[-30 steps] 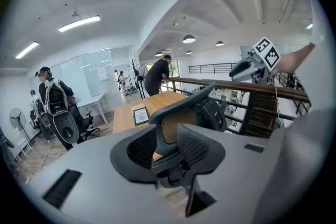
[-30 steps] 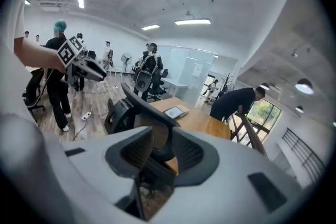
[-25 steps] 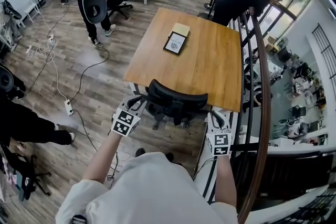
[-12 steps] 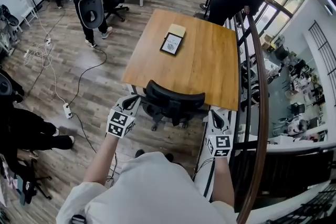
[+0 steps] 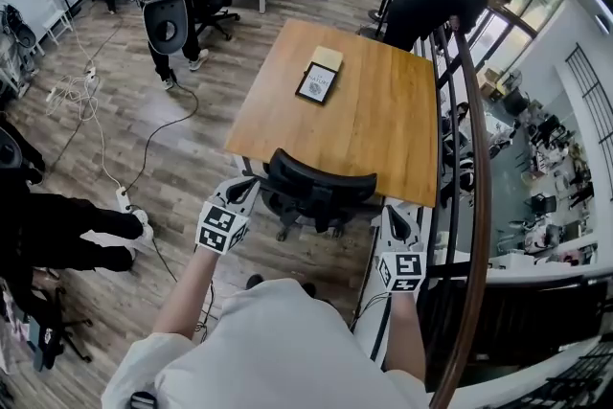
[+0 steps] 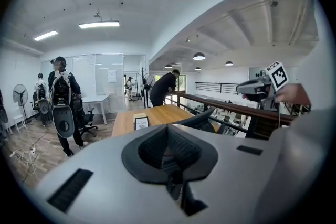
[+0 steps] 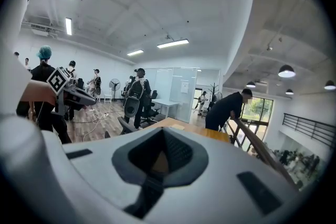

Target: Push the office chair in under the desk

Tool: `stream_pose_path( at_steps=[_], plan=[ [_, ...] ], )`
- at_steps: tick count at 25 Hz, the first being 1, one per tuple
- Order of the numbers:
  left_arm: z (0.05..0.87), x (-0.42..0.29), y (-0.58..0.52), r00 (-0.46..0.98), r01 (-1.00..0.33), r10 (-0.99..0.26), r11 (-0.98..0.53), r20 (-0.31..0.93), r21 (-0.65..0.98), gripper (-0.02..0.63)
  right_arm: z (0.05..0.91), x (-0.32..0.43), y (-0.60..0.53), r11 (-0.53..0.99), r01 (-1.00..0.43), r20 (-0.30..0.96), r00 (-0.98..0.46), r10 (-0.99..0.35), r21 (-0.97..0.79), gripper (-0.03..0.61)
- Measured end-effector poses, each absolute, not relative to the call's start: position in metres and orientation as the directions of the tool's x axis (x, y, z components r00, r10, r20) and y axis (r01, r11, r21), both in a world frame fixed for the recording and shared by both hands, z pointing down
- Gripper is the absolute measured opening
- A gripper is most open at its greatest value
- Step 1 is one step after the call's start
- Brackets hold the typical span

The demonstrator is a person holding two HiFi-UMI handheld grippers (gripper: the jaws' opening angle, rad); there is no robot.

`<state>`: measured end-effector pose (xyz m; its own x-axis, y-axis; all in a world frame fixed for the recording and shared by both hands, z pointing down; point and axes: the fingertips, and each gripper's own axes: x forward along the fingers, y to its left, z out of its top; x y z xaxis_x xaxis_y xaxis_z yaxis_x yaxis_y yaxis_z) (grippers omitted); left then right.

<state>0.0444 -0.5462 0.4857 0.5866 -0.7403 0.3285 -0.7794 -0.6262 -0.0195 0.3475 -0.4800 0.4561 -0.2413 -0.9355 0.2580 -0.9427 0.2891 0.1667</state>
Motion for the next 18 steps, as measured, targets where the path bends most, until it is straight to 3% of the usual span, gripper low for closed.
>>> stream_pose_path(
  at_steps=[18],
  plan=[
    [0.4885, 0.0543, -0.5448, 0.609, -0.757, -0.718, -0.653, 0.337, -0.022, -0.006, 0.4586, 0.343, -0.4786, 0.294, -0.943, 0.258, -0.249, -0.933, 0.155, 0.002]
  ],
)
